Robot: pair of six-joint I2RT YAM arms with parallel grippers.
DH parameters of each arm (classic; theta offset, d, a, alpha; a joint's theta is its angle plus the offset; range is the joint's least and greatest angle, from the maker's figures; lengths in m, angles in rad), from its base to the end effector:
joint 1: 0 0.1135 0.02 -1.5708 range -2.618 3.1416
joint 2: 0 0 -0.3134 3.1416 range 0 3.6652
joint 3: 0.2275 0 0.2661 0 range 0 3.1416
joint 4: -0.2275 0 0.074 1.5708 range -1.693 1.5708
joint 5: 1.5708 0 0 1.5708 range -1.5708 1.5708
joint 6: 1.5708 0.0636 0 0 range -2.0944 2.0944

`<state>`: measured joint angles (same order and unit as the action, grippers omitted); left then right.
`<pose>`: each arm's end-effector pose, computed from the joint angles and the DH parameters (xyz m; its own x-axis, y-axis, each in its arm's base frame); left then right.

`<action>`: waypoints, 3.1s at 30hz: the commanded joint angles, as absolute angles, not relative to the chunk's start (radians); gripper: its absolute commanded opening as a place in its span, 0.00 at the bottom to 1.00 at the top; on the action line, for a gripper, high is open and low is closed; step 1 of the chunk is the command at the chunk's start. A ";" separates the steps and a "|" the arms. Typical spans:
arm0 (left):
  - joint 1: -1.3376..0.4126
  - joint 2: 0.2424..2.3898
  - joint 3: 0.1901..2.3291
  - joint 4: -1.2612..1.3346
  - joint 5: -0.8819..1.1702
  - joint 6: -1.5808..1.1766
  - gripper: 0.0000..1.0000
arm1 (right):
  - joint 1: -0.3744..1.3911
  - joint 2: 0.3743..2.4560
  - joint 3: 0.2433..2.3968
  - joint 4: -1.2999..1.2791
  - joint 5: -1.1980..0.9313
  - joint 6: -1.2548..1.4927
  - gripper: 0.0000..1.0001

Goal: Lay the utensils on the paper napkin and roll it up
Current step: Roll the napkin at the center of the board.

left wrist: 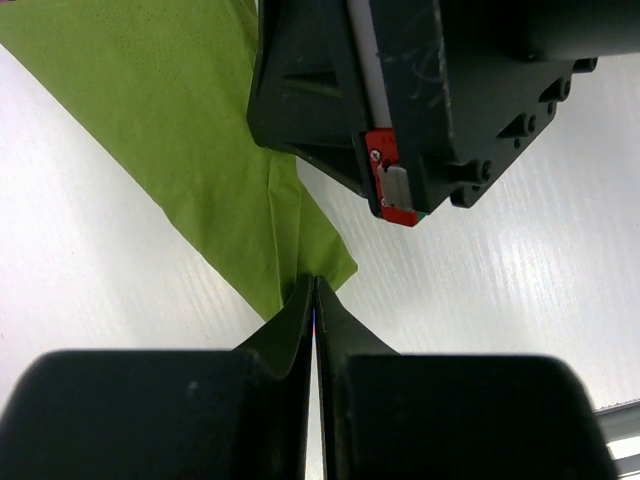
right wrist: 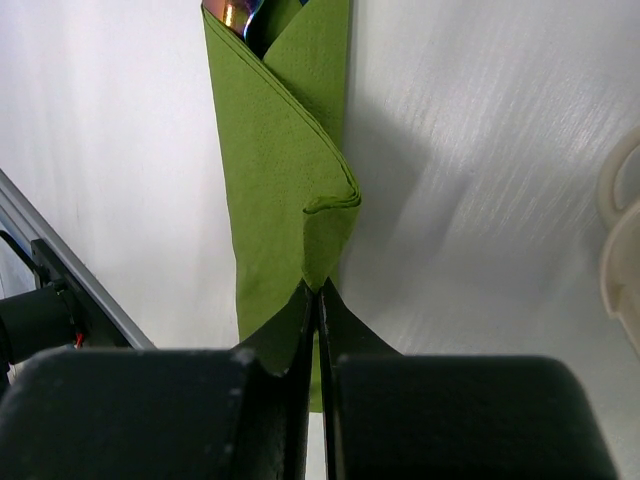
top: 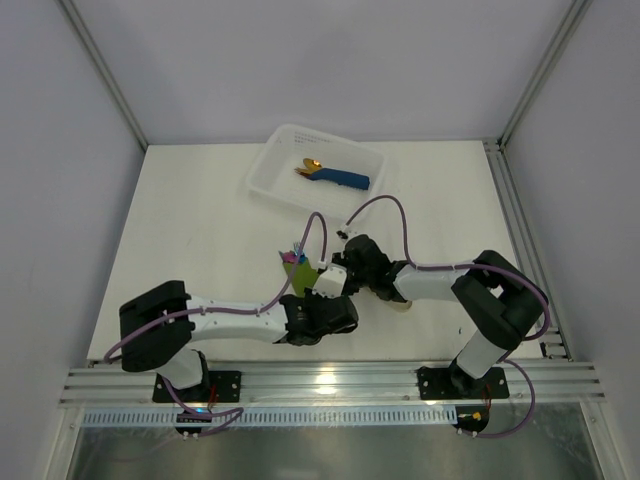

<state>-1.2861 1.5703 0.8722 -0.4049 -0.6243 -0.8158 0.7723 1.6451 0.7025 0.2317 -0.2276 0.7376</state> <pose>0.1238 -0.2906 0.1941 -0.6850 0.2369 -0.6890 0.3004 0.9534 0.0291 0.2387 0.2526 0.1628 -0.8855 0.0521 -0.4618 -0.2794 0.7344 0.6186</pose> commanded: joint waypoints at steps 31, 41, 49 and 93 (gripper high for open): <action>-1.319 1.727 0.888 -0.462 -0.712 -1.032 0.00 | 0.775 1.634 0.742 0.170 -0.137 0.661 0.04; -1.321 1.736 0.891 -0.468 -0.704 -1.049 0.00 | 0.772 1.669 0.753 0.127 -0.104 0.644 0.04; -1.321 1.718 0.877 -0.463 -0.698 -1.066 0.00 | 0.769 1.732 0.764 0.132 -0.118 0.644 0.04; -0.966 1.238 0.578 -0.048 -0.328 -0.896 0.00 | 0.769 1.798 0.778 0.172 -0.207 0.649 0.04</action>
